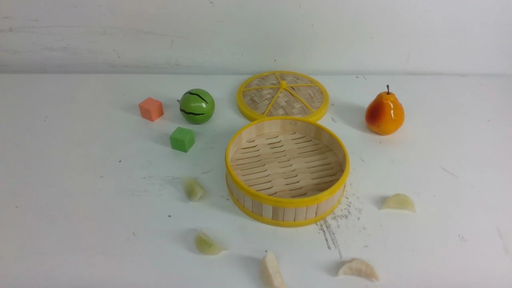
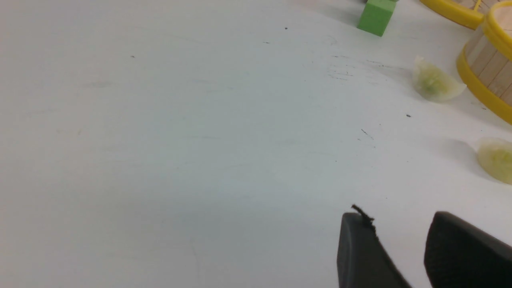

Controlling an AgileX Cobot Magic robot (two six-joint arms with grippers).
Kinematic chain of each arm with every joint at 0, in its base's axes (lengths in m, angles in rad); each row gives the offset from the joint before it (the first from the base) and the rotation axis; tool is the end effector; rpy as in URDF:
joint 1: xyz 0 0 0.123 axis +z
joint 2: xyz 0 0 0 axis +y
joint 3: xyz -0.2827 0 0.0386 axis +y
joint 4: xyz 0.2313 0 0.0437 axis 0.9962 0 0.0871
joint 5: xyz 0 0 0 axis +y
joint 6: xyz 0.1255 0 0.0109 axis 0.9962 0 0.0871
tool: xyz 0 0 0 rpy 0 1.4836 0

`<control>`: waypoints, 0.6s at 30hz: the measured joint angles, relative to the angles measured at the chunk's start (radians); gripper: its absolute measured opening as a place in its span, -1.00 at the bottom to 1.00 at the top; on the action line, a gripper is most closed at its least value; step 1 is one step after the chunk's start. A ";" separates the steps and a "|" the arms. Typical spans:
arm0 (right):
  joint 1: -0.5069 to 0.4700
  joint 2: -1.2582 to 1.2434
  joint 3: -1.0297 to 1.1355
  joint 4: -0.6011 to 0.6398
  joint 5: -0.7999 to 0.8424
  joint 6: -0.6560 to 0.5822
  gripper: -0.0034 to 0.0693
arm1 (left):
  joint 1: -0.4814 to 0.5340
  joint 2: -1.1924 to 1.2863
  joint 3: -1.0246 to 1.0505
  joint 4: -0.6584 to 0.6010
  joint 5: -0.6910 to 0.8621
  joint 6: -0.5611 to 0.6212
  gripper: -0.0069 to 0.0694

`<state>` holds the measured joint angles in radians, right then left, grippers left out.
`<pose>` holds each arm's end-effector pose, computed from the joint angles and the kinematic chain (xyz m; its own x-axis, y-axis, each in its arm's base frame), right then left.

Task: Put the dumplings into the steamer on the white table.
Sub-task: 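Reach for and grasp a dumpling on the table with the left gripper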

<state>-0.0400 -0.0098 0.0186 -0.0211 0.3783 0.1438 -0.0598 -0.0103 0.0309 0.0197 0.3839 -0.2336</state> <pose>0.0688 -0.0037 0.1632 -0.2870 0.1355 -0.9483 0.0836 0.9897 0.1161 0.0687 -0.0032 0.1583 -0.3155 -0.1952 -0.9287 -0.0150 0.9795 -0.2008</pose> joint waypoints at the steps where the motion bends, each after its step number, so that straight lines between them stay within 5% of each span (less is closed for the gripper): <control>1: 0.000 0.000 0.000 -0.010 0.000 0.000 -0.25 | 0.000 0.000 0.000 0.000 0.000 0.000 -0.19; 18: 0.000 0.000 0.000 -0.024 -0.001 0.000 -0.25 | 0.000 0.000 0.000 0.000 0.000 0.000 -0.19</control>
<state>-0.0400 -0.0098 0.0186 -0.0455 0.3774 0.1438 -0.0598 -0.0103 0.0309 0.0197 0.3839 -0.2336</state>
